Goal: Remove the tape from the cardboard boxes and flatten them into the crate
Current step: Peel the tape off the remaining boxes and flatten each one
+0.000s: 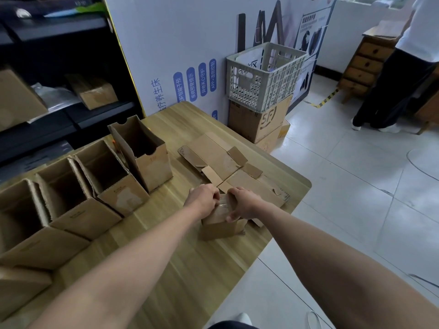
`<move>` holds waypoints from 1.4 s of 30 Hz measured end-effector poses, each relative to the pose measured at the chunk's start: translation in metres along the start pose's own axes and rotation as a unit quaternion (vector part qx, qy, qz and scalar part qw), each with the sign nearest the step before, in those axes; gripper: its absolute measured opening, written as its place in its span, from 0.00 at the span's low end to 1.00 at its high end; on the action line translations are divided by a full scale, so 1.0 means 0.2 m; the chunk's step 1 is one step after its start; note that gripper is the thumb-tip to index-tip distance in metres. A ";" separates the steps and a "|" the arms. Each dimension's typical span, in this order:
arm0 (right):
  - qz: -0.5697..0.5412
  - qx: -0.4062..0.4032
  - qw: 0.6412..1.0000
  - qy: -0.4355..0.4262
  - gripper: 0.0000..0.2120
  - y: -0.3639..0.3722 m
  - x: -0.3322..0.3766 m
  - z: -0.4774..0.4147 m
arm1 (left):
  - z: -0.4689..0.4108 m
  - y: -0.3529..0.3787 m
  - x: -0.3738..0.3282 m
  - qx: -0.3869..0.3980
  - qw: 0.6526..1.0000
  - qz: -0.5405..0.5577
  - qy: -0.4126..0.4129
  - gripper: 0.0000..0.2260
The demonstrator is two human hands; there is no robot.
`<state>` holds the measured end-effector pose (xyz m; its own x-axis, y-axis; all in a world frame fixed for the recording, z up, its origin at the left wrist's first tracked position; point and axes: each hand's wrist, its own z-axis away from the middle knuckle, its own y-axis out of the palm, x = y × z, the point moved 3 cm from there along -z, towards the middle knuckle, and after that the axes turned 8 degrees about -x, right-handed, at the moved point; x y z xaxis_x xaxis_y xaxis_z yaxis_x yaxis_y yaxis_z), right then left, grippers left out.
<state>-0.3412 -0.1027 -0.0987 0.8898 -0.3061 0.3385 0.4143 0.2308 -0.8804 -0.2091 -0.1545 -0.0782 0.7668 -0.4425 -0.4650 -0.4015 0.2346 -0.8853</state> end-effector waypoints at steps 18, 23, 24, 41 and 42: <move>-0.005 0.012 1.000 -0.009 0.42 -0.02 0.02 0.01 | 0.05 0.07 0.01 -0.002 0.998 0.031 0.054 0.05; -0.012 0.003 1.000 -0.009 0.42 -0.01 0.01 0.02 | 0.04 0.06 -0.03 0.016 0.998 0.009 0.061 0.06; -0.014 0.003 1.000 -0.009 0.42 -0.01 0.01 0.02 | 0.04 0.06 -0.03 0.018 0.998 0.012 0.058 0.06; -0.132 0.028 0.991 0.015 0.47 0.00 0.00 0.05 | 0.14 0.04 0.14 0.144 0.989 0.017 0.031 0.37; -0.165 0.020 0.986 0.021 0.47 -0.02 0.02 0.05 | 0.14 0.02 0.15 0.134 0.989 0.057 0.017 0.35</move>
<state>-0.3372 -0.0961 -0.0900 0.6968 -0.4081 0.5898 0.6882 0.1488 -0.7101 -0.1735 -0.1434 -0.0967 0.7048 -0.4277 -0.5660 -0.3339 0.5040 -0.7966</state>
